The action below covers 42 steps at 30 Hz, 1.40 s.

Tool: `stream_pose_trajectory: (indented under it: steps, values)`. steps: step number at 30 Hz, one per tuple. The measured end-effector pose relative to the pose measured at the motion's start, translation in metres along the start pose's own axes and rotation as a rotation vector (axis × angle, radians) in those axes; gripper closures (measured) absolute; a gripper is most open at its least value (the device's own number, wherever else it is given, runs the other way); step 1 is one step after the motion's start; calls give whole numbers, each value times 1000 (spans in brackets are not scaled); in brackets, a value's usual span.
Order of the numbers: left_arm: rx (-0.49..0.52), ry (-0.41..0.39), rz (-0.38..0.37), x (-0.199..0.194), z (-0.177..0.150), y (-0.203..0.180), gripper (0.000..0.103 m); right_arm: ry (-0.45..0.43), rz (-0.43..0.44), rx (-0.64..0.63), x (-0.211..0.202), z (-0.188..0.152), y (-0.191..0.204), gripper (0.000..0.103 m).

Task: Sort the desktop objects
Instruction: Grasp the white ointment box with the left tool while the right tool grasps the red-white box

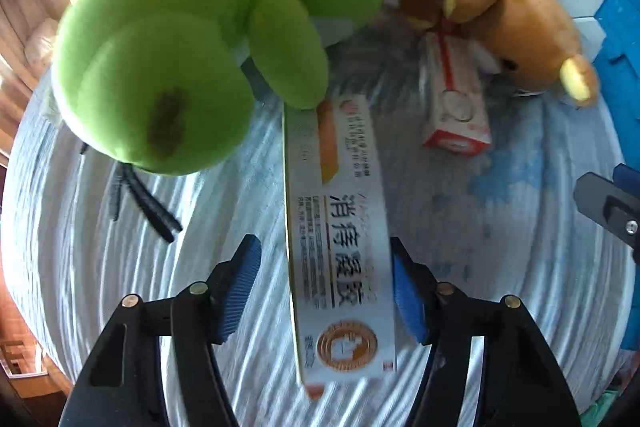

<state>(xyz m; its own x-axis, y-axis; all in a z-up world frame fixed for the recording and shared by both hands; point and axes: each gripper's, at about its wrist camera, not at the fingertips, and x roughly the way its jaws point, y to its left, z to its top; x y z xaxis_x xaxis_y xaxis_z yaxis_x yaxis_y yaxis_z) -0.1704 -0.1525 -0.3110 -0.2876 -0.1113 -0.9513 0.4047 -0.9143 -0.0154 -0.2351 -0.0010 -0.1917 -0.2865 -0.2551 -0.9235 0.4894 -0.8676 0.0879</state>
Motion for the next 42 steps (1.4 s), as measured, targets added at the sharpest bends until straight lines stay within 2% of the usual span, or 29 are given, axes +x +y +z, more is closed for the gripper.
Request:
stream_pose_trajectory:
  steps: [2,5,7,8,11,13,15,17,19,21,26,29,31,33,38,39,41,42]
  values:
    - [-12,-20,0,1,5,7,41,7,16,3,9,5,5,0]
    - [-12,-42,46,4,16,19,40,15,36,13,29,17,19,0]
    - [-30,-34,4,5,20,28,41,14,51,20,41,25,27,6]
    - [-23,-36,3,5,22,29,41,22,59,27,49,30,31,12]
    - [6,-38,-2,5,27,28,40,36,56,33,65,38,41,16]
    - [12,-39,-3,5,30,26,40,49,44,25,75,42,48,24]
    - [25,-42,3,5,31,23,41,42,-3,-7,78,43,55,54]
    - [36,-39,-10,3,30,20,45,52,-8,-14,78,41,56,60]
    - [48,-29,-20,0,28,15,53,70,-3,-23,74,30,54,60]
    - [59,-16,-34,-3,24,11,56,92,-6,-41,67,13,50,60]
    - [80,0,-38,-11,9,0,56,160,3,-72,50,-36,37,61]
    - [95,11,-36,-15,4,-7,56,187,6,-85,40,-55,33,61]
    - [98,9,-29,-16,5,-10,56,178,8,-79,36,-58,31,60]
    - [105,9,-32,-16,9,-12,56,151,-10,-60,35,-53,28,50]
    - [134,3,-45,-22,12,-19,58,120,-27,-38,46,-41,32,49]
    - [141,-3,-54,-26,12,-21,58,119,-30,-47,48,-42,35,51]
    - [154,-19,-68,-34,11,-26,58,128,-39,-64,51,-45,40,62]
    - [162,-27,-75,-39,11,-29,58,122,-47,-70,48,-48,42,62]
